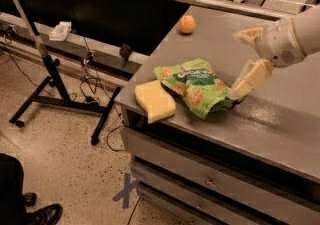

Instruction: Move green rice chip bag near sponge

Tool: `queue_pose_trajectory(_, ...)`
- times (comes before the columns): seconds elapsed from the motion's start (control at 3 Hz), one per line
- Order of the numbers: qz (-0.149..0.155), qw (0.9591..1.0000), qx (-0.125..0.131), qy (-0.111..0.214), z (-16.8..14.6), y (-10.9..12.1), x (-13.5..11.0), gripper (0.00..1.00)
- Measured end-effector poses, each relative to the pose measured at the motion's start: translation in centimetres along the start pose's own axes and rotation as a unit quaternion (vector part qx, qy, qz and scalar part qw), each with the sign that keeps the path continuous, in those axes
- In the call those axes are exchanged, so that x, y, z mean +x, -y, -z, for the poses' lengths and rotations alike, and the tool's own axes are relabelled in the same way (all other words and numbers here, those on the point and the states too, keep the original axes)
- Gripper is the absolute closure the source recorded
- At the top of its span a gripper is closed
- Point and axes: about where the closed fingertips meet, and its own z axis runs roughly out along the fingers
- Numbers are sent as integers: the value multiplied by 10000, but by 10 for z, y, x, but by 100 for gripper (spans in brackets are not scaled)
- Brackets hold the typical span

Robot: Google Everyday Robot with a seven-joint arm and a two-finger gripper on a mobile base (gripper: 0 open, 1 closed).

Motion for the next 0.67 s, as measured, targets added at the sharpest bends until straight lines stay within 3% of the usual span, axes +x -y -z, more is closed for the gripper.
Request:
queue_pose_trajectory(0.33,-97,9999,89,-29,14,35,16,0)
queue_pose_trajectory(0.67,-85,9990,428,-11,45,76,13,0)
